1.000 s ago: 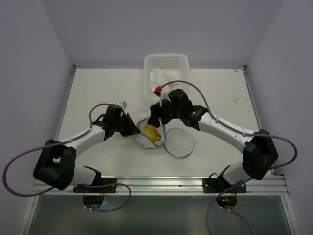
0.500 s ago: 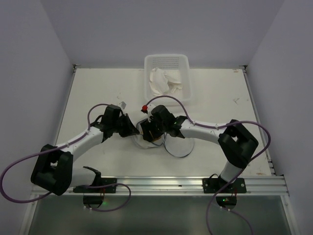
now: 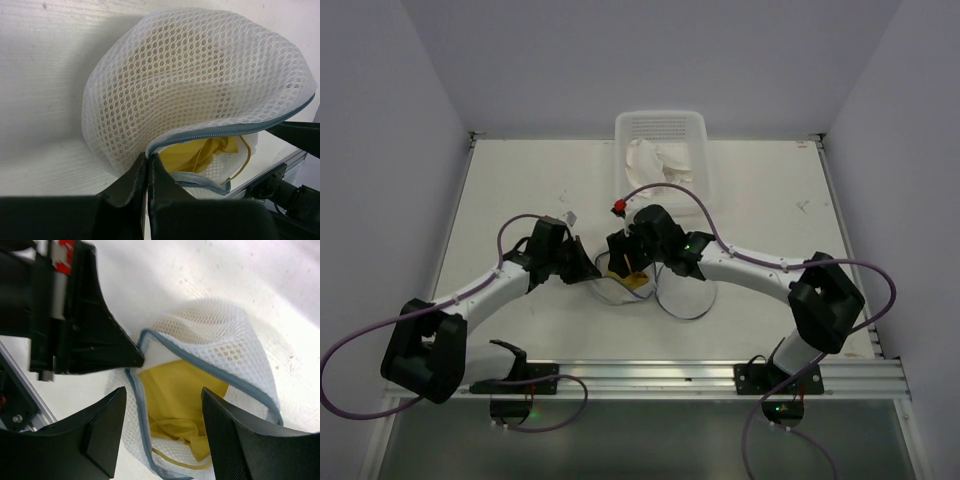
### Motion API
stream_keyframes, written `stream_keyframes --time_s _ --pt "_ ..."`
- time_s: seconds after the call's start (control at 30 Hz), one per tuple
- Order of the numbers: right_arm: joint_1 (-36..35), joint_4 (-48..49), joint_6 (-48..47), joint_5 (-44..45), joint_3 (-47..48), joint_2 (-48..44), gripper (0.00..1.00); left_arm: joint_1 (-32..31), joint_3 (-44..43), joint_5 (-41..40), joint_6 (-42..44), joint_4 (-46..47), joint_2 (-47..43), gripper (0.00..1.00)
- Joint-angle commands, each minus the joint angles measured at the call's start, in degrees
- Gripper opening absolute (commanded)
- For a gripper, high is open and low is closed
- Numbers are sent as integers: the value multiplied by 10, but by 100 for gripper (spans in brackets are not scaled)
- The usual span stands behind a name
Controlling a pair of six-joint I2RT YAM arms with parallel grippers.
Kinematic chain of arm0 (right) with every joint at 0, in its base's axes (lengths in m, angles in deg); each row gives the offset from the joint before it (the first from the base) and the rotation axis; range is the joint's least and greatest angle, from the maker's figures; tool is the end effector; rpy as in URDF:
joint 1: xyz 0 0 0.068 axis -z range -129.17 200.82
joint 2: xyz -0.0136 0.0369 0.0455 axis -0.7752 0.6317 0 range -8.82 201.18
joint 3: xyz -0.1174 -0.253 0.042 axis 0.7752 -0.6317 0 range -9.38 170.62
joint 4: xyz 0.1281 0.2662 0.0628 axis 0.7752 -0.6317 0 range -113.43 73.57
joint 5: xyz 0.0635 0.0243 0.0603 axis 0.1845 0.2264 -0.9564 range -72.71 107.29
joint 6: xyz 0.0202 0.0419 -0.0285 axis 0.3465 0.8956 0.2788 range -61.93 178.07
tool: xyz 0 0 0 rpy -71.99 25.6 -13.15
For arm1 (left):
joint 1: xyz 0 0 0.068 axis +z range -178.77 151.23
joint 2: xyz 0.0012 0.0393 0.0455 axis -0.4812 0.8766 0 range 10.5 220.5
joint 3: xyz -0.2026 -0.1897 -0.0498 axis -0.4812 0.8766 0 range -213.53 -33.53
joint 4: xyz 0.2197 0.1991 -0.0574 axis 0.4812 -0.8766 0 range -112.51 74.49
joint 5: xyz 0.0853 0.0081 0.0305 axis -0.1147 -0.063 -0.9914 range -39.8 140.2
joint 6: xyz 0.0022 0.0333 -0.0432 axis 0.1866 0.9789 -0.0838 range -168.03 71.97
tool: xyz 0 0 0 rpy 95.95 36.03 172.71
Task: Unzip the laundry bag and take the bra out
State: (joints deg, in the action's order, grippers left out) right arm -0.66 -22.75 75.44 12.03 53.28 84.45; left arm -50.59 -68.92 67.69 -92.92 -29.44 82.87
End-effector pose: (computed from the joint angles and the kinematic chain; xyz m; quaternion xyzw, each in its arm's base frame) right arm 0.2479 0.3168 0.2253 -0.2818 0.8484 0.2861 0.3449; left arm 0.2483 -0.1114 0.1644 -0.1364 0.9228 -0.3015 0.1974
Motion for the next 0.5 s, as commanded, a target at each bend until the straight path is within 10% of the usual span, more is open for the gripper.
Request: stream_keyframes --time_s 0.0,0.47 --pt "0 12 7 -4 39 -16 63 -1 1 -5 16 -14 -15 0" --pt "-2 55 12 20 -4 100 74 -1 3 -6 19 -10 -15 0"
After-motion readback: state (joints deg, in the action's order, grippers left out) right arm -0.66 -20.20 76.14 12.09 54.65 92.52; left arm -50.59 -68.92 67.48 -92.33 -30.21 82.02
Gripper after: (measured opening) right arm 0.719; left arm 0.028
